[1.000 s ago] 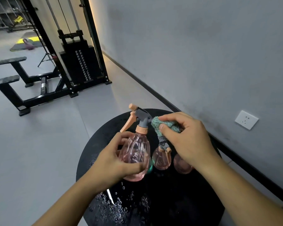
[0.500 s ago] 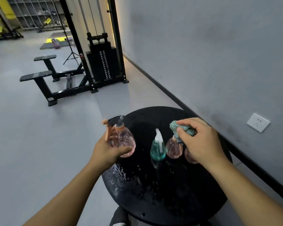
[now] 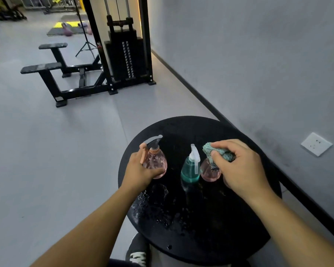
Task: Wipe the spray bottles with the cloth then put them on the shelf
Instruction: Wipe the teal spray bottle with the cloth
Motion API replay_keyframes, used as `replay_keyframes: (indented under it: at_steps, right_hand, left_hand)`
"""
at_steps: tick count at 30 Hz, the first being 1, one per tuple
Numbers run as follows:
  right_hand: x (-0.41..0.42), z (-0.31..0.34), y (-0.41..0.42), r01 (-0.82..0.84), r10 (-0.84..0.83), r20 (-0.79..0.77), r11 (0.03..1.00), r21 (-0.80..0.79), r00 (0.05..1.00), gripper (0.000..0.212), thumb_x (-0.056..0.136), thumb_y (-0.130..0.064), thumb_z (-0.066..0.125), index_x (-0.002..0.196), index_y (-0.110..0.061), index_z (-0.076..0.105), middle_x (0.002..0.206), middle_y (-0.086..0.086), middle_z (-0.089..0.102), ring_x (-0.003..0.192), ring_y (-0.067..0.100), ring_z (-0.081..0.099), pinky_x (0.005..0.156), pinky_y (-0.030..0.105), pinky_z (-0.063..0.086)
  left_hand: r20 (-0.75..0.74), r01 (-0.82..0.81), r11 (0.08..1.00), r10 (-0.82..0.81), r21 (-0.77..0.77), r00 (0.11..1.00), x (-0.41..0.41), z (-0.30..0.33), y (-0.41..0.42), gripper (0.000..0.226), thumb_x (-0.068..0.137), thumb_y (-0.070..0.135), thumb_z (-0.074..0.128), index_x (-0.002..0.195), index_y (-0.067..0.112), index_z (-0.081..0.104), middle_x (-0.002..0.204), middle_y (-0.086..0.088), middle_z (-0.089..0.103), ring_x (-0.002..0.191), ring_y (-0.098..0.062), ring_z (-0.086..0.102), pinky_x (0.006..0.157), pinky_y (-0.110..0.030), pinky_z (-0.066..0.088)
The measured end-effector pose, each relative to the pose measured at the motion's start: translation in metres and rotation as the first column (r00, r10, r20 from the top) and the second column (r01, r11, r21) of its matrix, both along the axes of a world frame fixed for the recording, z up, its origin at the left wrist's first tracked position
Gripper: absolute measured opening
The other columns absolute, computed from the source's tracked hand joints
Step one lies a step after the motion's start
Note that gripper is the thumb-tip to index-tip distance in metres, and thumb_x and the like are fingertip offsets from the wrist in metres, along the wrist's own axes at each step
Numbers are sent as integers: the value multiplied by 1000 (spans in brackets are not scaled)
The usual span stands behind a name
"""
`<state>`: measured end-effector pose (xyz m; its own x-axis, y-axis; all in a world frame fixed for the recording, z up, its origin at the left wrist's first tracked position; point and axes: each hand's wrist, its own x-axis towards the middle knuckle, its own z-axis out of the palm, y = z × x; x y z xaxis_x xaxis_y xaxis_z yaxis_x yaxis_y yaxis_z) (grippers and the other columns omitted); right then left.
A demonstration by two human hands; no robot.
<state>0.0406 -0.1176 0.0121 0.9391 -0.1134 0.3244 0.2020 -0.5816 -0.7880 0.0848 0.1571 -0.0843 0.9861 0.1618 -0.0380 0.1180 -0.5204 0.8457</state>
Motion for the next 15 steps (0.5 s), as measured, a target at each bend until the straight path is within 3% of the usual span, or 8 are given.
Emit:
replay_keyframes:
  at_steps: [6,10,12,15]
  right_hand:
    - [17,-5,2,-31,31,-6,999,-6,999,20,91,-12,75,101,-28,80,104,-22,69,101,-7,63,83,2,43]
    - [28,-10,3,-41,41,-8,998,-41,999,21,91,-11,75,102,-28,80,104,-23,68,103,-7,62,84,1,42]
    - [33,-12,2,-43,42,-24,998,-54,999,21,91,-12,75,103,-28,80,105,-24,68,103,-8,62,84,1,42]
    - [39,-13,1,-43,41,-26,996,-72,999,20,90,-12,76,104,-28,80,105,-24,68,103,-7,62,86,2,44]
  left_hand:
    - [-63,-17,1000,16,-23,998,12,-25,-6,72,70,35,98,132,39,62,124,5,72,109,-19,70,103,-45,57]
    - [-94,-46,998,41,-53,995,20,-39,-12,64,75,22,95,118,50,56,115,8,72,97,-5,67,95,-34,52]
    - [-101,-68,995,61,-71,993,24,-45,-15,65,77,21,94,122,47,57,116,7,71,97,-4,66,95,-32,50]
    - [-118,-101,992,91,-78,989,29,-52,-18,81,75,30,96,145,33,55,133,3,66,116,-20,65,104,-37,49]
